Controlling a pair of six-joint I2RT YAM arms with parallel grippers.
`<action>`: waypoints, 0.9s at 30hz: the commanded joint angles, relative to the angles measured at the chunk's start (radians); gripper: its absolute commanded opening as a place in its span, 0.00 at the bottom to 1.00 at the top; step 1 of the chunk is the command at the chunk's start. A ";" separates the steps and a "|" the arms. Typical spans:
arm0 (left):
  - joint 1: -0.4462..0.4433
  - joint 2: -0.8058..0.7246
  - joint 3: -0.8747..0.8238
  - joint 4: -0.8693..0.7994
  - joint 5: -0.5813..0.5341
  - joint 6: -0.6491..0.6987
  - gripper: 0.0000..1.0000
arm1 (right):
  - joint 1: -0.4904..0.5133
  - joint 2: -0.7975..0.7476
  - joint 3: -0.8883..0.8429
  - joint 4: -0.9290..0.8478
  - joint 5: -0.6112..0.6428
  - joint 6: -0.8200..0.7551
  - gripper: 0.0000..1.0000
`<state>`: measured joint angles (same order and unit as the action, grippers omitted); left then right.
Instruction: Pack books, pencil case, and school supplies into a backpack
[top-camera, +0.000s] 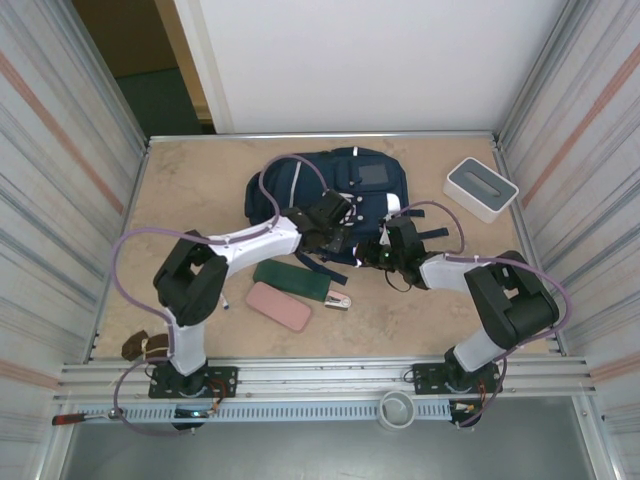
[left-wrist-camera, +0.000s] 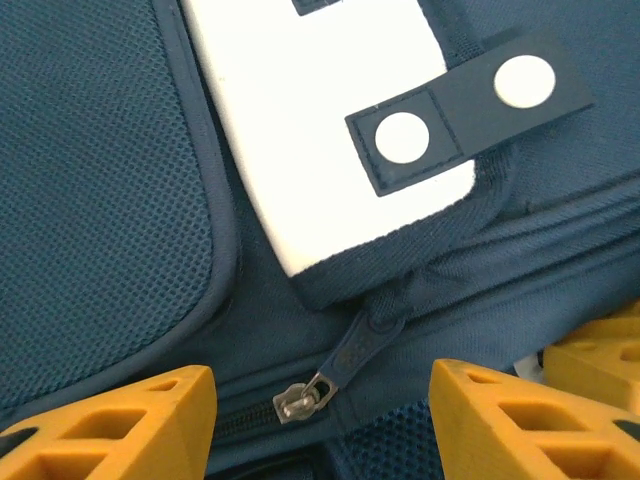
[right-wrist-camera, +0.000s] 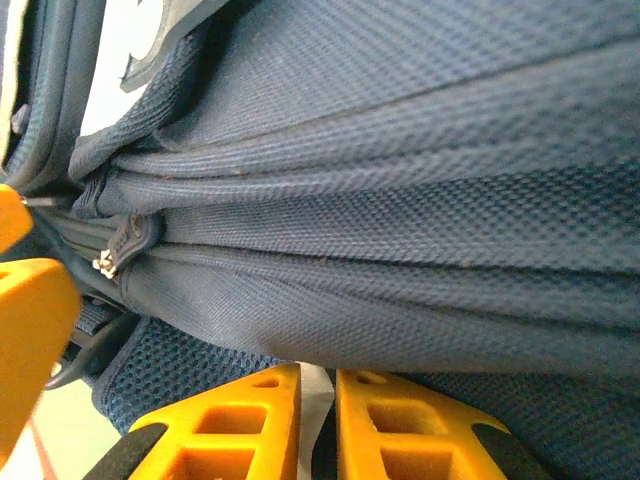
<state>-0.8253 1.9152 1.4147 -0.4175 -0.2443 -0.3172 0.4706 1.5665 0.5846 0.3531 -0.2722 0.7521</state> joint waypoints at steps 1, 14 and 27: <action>-0.003 0.038 0.071 -0.094 -0.095 -0.009 0.55 | -0.003 0.033 -0.015 0.023 -0.056 0.026 0.15; -0.008 0.172 0.214 -0.164 -0.118 -0.007 0.59 | -0.063 0.024 -0.009 -0.001 -0.125 -0.008 0.16; -0.018 0.236 0.293 -0.245 -0.250 0.025 0.44 | -0.067 0.022 -0.027 -0.005 -0.128 -0.024 0.16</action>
<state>-0.8581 2.1326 1.6768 -0.6338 -0.3943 -0.3073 0.4118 1.5837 0.5816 0.3897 -0.3950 0.7502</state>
